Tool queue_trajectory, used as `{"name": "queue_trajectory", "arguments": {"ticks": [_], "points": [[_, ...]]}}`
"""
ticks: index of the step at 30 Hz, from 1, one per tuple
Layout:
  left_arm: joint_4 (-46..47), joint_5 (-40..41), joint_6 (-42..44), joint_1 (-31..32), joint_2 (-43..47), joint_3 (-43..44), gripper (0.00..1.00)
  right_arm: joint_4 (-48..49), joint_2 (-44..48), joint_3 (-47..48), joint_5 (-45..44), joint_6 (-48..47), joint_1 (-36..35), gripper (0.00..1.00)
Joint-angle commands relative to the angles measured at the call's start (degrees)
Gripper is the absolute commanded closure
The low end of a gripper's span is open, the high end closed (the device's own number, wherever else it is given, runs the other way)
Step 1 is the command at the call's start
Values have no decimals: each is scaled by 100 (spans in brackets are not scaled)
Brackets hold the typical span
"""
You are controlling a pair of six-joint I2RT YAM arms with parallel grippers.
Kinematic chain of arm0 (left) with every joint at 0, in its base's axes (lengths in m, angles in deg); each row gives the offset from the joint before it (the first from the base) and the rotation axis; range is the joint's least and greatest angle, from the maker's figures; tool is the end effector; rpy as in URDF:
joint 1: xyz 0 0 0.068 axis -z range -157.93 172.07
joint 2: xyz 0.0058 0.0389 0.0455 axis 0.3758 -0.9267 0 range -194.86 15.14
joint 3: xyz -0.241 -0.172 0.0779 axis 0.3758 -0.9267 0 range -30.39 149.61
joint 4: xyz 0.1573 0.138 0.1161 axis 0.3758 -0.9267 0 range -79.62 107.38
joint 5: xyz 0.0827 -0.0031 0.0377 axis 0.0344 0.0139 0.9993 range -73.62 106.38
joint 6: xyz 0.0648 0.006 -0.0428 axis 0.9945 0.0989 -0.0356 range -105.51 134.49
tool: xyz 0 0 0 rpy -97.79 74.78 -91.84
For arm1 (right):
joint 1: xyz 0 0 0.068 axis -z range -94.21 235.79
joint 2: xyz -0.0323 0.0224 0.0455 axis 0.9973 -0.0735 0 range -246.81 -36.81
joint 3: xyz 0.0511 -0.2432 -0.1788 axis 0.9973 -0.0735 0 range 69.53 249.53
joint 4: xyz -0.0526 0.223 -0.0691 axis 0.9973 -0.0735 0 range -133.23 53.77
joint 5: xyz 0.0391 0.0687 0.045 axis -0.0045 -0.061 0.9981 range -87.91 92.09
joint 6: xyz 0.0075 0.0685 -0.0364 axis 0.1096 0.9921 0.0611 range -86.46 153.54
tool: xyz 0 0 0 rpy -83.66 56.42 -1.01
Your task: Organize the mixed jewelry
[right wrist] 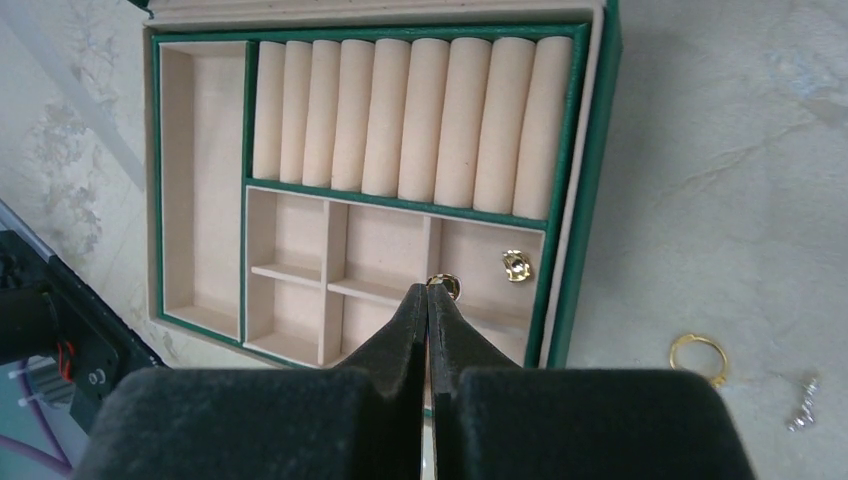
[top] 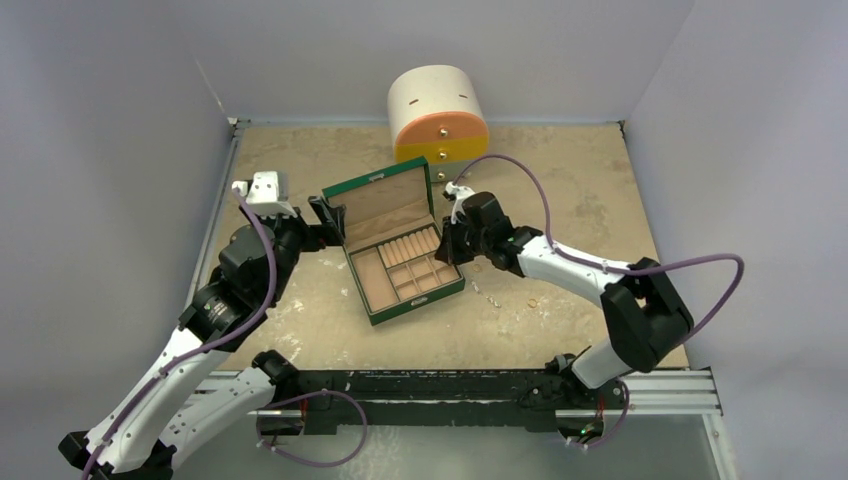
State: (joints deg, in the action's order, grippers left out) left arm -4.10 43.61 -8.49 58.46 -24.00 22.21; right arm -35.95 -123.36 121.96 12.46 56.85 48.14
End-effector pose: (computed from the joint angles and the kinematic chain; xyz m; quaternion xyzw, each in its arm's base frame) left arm 0.1159 -0.0478 0.3931 -0.0677 0.7466 -0.1613 0.6419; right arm 0.2576 0.2138 0.2592 -0.1519 0.8665 0.3065 0.3635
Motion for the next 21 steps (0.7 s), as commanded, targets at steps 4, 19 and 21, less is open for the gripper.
{"name": "queue_trajectory", "arguments": {"ticks": [4, 19, 21], "points": [[256, -7, -32, -37, 40, 31, 4, 236, -386, 367, 79, -57, -214, 100], [250, 10, -31, -38, 11, 26, 4, 74, -135, 241, -607, 68, -292, 85], [255, 11, -31, -39, 13, 29, 4, 61, -15, 205, -676, 91, -292, 84]]}}
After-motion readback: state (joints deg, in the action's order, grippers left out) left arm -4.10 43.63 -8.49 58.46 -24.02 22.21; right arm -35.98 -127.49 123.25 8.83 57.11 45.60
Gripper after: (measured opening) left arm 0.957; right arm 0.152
